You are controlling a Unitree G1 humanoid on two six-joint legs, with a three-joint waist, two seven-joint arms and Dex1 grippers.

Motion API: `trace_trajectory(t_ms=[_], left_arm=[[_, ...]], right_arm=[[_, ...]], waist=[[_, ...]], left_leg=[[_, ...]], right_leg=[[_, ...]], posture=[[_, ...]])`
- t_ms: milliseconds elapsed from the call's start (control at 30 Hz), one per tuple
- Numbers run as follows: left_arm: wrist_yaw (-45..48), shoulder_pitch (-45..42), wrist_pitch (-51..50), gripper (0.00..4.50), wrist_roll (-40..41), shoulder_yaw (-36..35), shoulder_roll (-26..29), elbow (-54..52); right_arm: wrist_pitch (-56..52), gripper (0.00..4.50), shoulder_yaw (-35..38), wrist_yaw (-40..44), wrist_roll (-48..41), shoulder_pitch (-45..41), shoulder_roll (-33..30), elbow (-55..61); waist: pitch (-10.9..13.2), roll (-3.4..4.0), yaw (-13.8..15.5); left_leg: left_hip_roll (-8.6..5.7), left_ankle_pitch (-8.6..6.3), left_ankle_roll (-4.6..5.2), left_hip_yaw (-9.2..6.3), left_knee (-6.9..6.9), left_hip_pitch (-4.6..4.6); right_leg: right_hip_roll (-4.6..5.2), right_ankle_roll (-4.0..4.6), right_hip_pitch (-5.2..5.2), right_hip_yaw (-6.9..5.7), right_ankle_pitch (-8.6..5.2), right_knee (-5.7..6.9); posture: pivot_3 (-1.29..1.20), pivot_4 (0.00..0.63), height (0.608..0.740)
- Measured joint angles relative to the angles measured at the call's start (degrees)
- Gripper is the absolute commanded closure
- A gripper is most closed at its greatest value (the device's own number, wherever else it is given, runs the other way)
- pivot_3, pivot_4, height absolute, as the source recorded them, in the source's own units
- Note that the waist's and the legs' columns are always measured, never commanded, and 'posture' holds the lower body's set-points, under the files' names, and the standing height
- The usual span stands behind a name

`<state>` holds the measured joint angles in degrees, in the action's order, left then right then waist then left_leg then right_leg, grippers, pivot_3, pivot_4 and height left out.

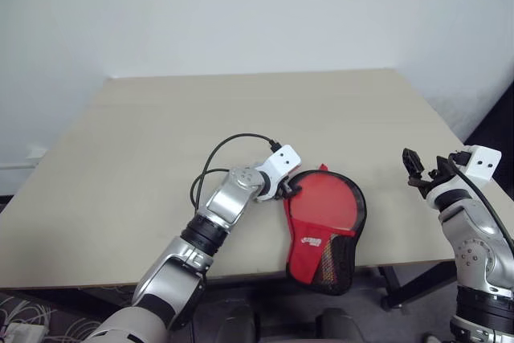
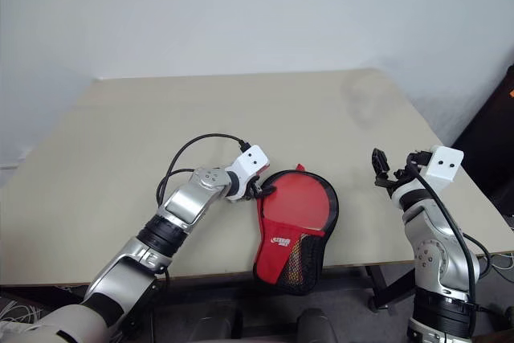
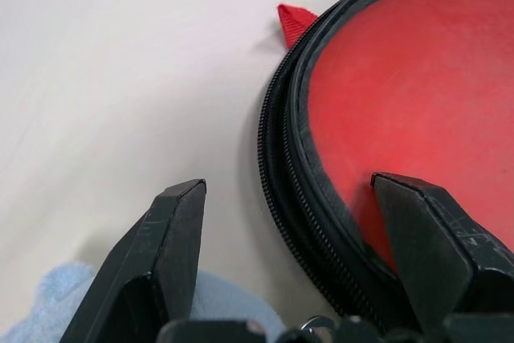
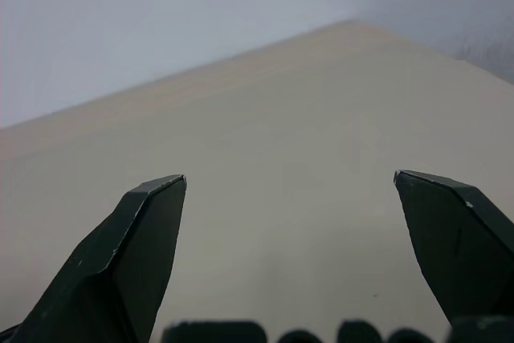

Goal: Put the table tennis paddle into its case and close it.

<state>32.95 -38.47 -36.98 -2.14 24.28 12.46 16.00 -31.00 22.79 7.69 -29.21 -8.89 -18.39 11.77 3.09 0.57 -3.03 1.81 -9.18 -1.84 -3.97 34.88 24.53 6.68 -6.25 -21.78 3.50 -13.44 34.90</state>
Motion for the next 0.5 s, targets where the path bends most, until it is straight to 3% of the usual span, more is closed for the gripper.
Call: trace_trajectory(t_ms=[500], left_arm=[[-2.5, -1.5, -1.9, 1.01, -1.6, -0.3, 2.0, 1.5]], right_arm=[[0.7, 0.0, 0.0, 0.0, 0.0, 0.0, 0.0, -0.4]], waist=[[0.0, 0.02, -1.4]], left_leg=[[0.0, 0.0, 0.0, -0.06, -0.02, -0.06]], right_leg=[[-0.02, 0.01, -0.1, 0.0, 0.03, 0.12]], posture=[[0.0, 0.0, 0.74]])
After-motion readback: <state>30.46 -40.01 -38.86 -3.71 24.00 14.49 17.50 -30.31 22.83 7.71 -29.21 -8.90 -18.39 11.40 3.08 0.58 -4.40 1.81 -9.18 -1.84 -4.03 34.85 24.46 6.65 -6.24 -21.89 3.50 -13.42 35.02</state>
